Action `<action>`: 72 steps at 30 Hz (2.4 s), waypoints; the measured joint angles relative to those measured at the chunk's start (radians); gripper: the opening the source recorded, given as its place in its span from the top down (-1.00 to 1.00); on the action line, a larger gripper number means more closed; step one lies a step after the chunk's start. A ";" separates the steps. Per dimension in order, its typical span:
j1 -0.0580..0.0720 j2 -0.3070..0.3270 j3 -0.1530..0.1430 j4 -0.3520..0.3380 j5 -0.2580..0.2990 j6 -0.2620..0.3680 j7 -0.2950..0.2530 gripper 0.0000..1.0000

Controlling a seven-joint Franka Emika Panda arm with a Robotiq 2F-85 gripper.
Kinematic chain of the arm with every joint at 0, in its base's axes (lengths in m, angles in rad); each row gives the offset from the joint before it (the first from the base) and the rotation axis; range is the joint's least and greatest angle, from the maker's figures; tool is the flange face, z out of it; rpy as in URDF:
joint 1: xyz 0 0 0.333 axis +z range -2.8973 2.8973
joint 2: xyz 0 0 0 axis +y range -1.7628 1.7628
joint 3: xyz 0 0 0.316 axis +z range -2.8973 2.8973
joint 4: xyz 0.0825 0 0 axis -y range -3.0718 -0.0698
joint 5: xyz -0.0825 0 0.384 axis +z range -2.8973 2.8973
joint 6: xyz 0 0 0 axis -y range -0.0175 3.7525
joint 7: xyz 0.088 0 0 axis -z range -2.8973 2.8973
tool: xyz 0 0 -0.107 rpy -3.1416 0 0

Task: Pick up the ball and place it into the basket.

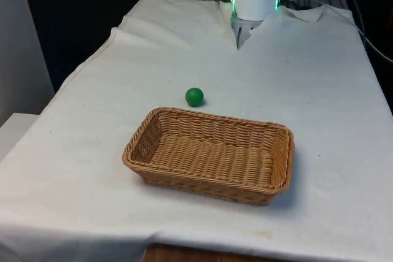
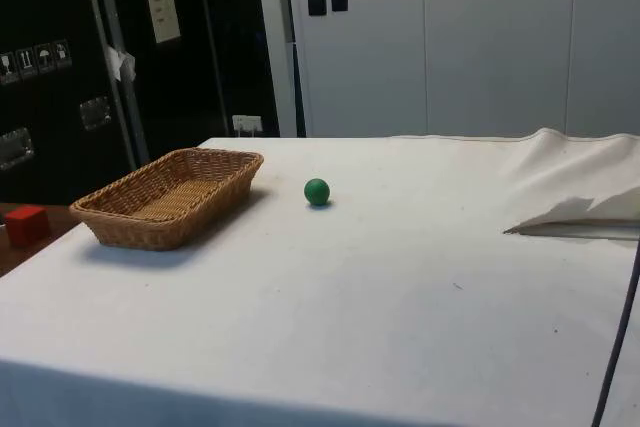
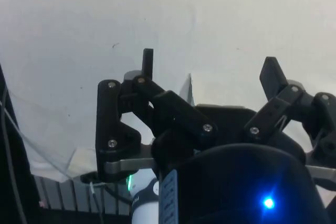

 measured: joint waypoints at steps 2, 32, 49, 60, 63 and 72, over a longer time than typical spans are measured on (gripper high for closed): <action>0.000 0.001 -0.001 -0.007 0.000 0.011 0.000 -1.00; -0.005 0.176 -0.031 -0.143 0.041 0.356 -0.039 -1.00; -0.014 0.379 -0.053 -0.099 0.183 0.502 -0.221 -1.00; -0.024 0.464 -0.063 -0.058 0.276 0.516 -0.343 -1.00; -0.028 0.484 -0.065 -0.046 0.305 0.517 -0.372 -1.00; -0.041 0.572 -0.069 0.001 0.454 0.516 -0.493 -1.00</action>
